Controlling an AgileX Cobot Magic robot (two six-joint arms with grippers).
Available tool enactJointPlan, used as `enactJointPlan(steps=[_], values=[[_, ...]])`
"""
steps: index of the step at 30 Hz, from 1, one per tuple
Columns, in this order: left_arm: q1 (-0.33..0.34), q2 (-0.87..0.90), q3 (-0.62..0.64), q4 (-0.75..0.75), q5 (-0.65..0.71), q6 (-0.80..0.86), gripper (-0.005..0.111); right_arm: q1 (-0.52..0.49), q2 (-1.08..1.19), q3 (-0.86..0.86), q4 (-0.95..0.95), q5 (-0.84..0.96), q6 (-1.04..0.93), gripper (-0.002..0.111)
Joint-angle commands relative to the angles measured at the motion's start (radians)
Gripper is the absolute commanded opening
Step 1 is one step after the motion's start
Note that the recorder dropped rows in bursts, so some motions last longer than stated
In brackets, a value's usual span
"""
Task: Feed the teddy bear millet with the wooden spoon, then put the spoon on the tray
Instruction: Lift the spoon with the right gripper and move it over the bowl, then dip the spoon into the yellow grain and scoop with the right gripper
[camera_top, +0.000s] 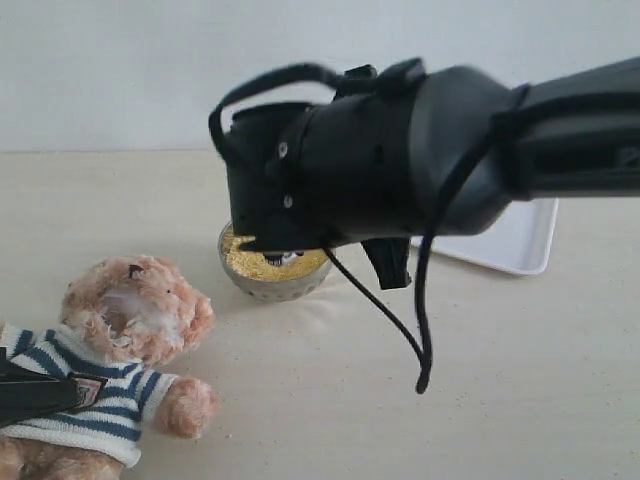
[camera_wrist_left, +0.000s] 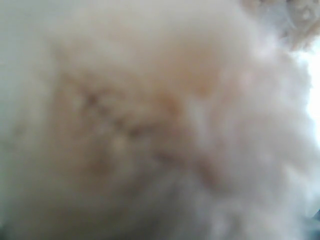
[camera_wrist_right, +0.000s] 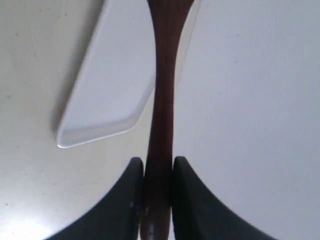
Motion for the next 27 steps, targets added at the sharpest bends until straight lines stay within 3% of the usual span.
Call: enactJointPlan(steps=[1, 27], values=[[0.003, -0.009, 0.004, -0.011, -0.020, 0.010, 0.006, 0.001, 0.073, -0.010, -0.134, 0.005, 0.010, 0.001], [0.003, -0.009, 0.004, -0.011, -0.020, 0.010, 0.006, -0.061, 0.208, -0.056, -0.177, -0.126, 0.032, 0.001]])
